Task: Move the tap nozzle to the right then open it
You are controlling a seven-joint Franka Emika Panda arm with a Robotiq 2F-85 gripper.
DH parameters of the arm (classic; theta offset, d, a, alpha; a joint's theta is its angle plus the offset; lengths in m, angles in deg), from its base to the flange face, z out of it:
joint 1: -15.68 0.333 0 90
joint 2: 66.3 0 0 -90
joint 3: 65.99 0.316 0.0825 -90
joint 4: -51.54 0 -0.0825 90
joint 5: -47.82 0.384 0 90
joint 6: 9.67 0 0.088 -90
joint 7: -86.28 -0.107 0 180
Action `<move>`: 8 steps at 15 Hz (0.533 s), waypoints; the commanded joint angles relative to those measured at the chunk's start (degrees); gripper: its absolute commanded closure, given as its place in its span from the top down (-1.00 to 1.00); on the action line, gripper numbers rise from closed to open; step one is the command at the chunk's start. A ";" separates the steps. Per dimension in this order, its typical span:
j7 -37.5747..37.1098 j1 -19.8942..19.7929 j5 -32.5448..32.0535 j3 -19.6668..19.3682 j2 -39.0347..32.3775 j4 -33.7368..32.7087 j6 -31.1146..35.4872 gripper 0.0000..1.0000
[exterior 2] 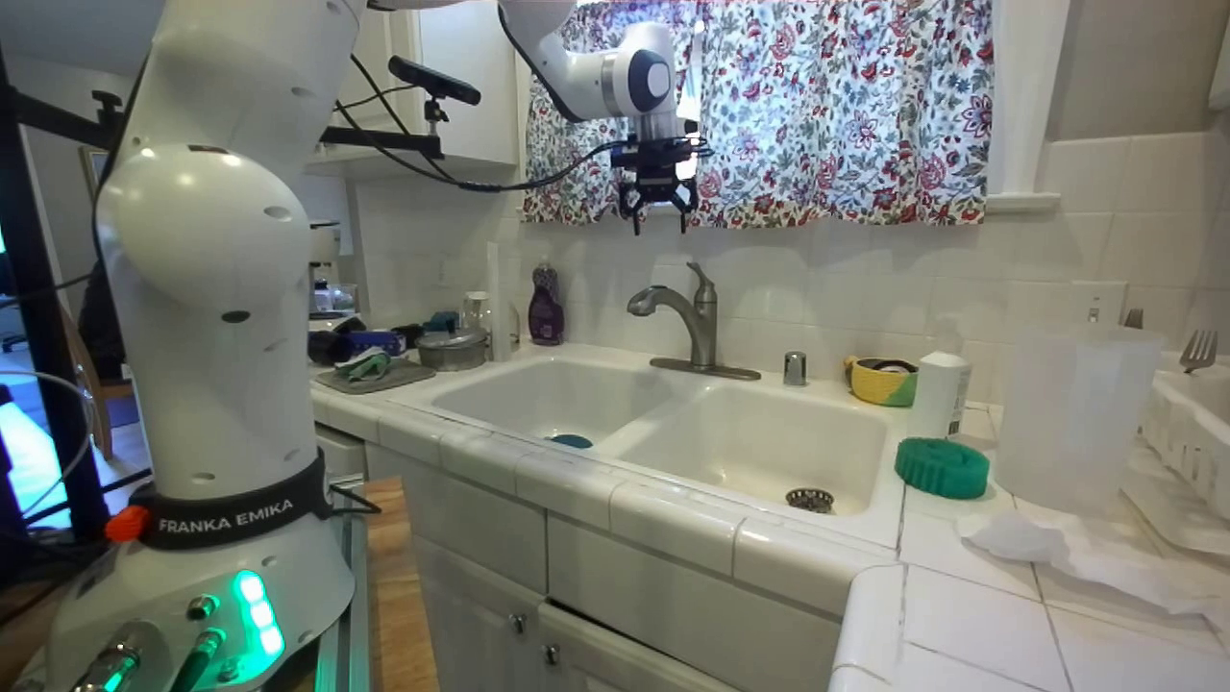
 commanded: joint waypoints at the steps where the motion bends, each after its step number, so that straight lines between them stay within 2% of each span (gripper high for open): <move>1: -2.06 0.62 0.14 -0.28 -2.19 0.86 3.67 0.36; 8: -5.04 2.27 -1.25 -1.07 -7.63 0.21 15.32 -0.65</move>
